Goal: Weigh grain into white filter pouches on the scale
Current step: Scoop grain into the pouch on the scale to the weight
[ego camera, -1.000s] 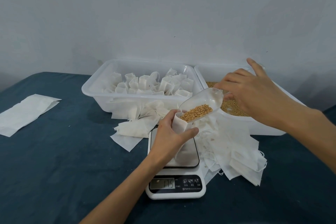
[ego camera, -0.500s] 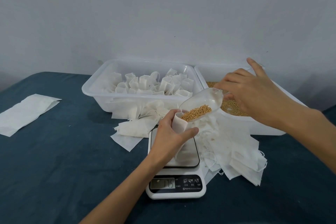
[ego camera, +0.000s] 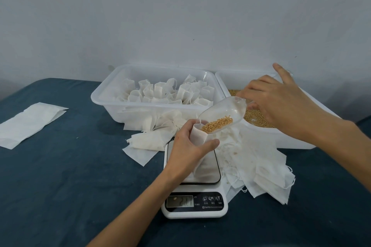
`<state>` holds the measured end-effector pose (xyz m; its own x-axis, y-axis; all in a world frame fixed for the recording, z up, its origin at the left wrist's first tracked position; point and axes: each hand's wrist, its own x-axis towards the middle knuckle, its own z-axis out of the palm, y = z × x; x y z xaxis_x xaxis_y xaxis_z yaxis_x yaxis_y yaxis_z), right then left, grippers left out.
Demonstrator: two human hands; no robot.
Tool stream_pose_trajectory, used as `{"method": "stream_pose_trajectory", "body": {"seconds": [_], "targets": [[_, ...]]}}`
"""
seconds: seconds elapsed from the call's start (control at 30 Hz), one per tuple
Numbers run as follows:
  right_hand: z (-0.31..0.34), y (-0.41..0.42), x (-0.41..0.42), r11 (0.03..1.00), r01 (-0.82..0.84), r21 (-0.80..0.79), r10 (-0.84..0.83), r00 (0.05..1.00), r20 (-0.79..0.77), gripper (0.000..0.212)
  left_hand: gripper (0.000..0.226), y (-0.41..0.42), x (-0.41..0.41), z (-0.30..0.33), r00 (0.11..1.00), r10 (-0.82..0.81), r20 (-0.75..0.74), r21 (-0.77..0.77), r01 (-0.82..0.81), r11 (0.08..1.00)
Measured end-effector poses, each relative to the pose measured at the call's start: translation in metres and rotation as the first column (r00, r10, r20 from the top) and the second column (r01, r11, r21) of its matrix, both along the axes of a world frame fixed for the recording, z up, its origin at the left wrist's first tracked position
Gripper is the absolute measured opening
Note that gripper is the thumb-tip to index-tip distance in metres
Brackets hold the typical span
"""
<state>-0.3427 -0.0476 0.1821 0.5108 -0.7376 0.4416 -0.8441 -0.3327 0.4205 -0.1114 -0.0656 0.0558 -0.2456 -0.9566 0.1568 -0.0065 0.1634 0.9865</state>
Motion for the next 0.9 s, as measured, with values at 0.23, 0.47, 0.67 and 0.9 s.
{"method": "stream_pose_trajectory", "body": {"seconds": [0.23, 0.47, 0.67, 0.9], "targets": [[-0.001, -0.001, 0.001, 1.000, 0.010, -0.006, -0.010, 1.000, -0.011, 0.042, 0.045, 0.000, 0.000, 0.000, 1.000, 0.000, -0.004, -0.007, 0.000, 1.000], [0.001, 0.003, 0.003, 0.996, 0.054, 0.067, -0.055, 0.998, 0.007, 0.038, 0.046, 0.000, 0.000, -0.001, 1.000, -0.003, -0.010, -0.003, 0.003, 1.000], [-0.003, 0.001, -0.001, 0.937, 0.167, 0.308, -0.203, 0.975, 0.091, 0.041, 0.046, 0.000, 0.002, 0.000, 0.998, -0.022, -0.054, 0.012, 0.023, 1.000], [-0.016, -0.008, -0.015, 0.897, 0.012, 0.442, -0.212, 0.889, 0.406, 0.023, 0.044, 0.001, 0.003, 0.003, 0.997, -0.019, -0.081, 0.050, 0.023, 0.999]]}}
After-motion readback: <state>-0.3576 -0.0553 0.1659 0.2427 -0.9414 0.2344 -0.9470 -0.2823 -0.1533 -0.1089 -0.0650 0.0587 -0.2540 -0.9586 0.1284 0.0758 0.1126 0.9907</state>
